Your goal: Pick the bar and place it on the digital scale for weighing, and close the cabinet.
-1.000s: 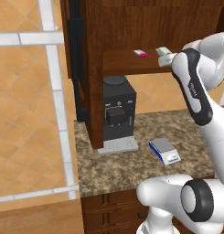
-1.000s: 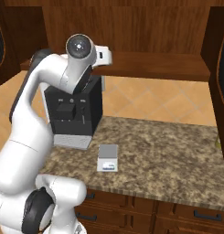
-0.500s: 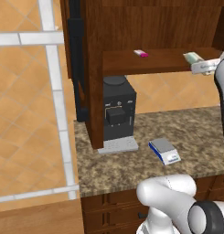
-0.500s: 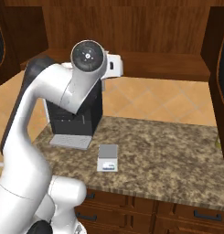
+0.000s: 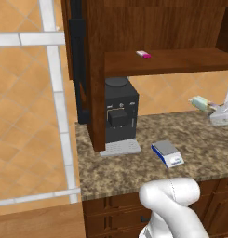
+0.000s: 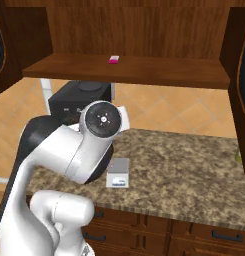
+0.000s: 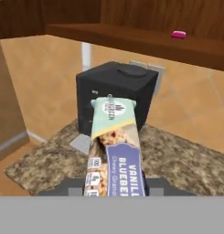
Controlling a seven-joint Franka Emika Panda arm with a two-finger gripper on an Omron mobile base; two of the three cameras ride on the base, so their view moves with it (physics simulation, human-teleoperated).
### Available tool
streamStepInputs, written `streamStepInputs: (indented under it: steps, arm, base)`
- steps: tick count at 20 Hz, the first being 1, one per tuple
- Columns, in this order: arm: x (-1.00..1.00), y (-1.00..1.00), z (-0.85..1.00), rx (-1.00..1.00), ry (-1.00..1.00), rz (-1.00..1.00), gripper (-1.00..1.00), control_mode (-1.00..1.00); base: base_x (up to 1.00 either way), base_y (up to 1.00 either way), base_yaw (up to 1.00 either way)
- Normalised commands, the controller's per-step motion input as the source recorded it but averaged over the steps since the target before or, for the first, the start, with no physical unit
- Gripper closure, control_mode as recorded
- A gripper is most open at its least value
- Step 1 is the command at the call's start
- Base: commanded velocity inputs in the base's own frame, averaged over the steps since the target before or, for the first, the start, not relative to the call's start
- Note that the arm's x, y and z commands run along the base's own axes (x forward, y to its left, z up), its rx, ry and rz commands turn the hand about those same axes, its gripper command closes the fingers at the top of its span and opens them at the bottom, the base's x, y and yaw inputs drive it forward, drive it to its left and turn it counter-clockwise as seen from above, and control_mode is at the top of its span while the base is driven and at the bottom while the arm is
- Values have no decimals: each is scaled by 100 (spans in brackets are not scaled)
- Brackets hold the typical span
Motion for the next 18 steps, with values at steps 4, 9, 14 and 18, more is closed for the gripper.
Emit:
streamStepInputs:
  steps: [4, 9, 14, 18]
  arm:
    - [74, -5, -100, 0, -2, 59, 100, -100]
    - [100, -1, -100, 1, -1, 60, 100, -100]
    - [88, -28, -100, 6, 8, 54, 100, -100]
    - [84, 0, -91, 2, 16, 32, 100, -100]
  base:
    - [0, 0, 0]
    - [0, 0, 0]
    - [0, 0, 0]
    - [0, 0, 0]
